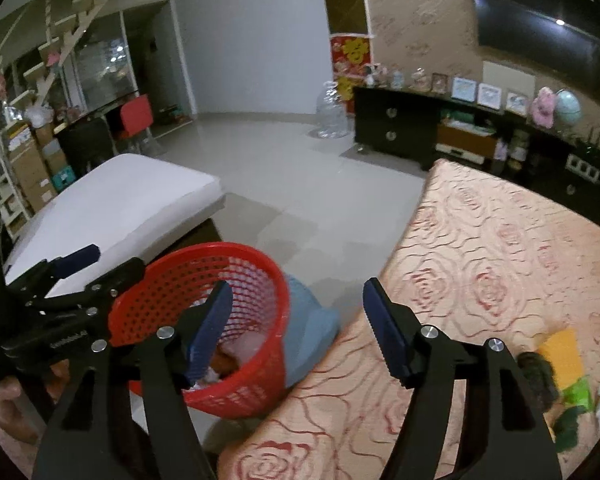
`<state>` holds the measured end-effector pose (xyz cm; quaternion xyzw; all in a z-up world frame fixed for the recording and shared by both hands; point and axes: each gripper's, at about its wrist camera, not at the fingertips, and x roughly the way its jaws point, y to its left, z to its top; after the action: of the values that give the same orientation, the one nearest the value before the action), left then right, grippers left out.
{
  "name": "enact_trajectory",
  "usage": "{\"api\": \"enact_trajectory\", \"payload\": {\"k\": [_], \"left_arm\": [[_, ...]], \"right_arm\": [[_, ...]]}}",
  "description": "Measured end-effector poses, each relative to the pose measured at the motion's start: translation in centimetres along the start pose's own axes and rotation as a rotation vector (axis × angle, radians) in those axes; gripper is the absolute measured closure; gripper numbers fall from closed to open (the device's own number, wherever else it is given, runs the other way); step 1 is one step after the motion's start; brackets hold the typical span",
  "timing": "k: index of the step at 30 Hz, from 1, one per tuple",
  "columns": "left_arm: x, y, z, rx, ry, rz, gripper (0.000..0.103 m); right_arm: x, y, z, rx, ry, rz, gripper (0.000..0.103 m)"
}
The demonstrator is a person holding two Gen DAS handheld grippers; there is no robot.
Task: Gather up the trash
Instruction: 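Move both tools back over the remaining trash on the table, then grasp the black plastic bag with the left tool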
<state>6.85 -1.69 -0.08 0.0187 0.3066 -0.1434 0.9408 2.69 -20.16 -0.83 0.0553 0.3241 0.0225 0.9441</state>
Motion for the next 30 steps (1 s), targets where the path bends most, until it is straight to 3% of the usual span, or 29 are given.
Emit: {"api": "enact_trajectory", "payload": {"k": [10, 19, 30], "left_arm": [[-0.5, -3.6, -0.2, 0.047, -0.014, -0.067, 0.018], [-0.5, -7.7, -0.5, 0.109, -0.011, -0.120, 0.018], [-0.1, -12.3, -1.5, 0.198, 0.000, -0.172, 0.018]], "right_arm": [[-3.9, -6.2, -1.7, 0.058, -0.039, -0.180, 0.030], [-8.9, -14.0, -5.6, 0.209, -0.056, -0.347, 0.025], [-11.6, -18.8, -9.0, 0.323, -0.056, -0.457, 0.021]]}}
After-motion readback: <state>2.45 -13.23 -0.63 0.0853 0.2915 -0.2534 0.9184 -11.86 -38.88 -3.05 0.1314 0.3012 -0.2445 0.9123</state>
